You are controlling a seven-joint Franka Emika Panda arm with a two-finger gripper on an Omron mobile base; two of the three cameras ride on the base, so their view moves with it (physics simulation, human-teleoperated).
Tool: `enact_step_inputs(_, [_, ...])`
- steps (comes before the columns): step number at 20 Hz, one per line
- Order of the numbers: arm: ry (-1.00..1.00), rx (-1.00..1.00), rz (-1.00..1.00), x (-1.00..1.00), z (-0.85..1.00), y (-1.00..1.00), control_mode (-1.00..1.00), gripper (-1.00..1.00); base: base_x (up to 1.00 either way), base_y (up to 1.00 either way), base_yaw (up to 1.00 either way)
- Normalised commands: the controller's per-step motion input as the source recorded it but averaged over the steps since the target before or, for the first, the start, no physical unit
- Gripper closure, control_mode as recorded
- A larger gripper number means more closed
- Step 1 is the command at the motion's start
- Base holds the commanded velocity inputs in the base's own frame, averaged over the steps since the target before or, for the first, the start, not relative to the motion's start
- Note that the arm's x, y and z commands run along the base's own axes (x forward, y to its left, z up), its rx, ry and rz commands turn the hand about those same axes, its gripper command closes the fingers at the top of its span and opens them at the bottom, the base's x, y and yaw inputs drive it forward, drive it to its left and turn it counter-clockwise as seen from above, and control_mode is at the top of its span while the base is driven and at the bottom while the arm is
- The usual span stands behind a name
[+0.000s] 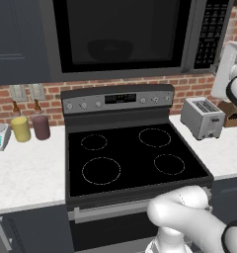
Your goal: Open the microwave, place the bowl with waffle inside the microwave, then close the microwave door and turn it on.
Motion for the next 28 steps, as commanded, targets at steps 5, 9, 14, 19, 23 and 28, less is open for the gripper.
enact_step_inputs(5, [0.0, 0.0, 0.0, 0.3, -0.09, -0.22, -1.0, 1.0, 0.0, 0.0, 0.0])
enact_step_inputs(9, [0.0, 0.0, 0.0, 0.24, -0.16, -0.15, -1.0, 1.0, 0.0, 0.0, 0.0])
enact_step_inputs(14, [0.0, 0.0, 0.0, 0.24, -0.16, -0.1, -1.0, 1.0, 0.0, 0.0, 0.0])
enact_step_inputs(19, [0.0, 0.0, 0.0, 0.3, -0.06, -0.07, -1.0, 1.0, 0.0, 0.0, 0.0])
enact_step_inputs(23, [0.0, 0.01, 0.0, 0.36, 0.0, -0.01, -1.0, 1.0, 0.0, 0.0, 0.0])
enact_step_inputs(28, [0.0, 0.03, 0.0, 0.35, 0.0, -0.06, -1.0, 1.0, 0.0, 0.0, 0.0])
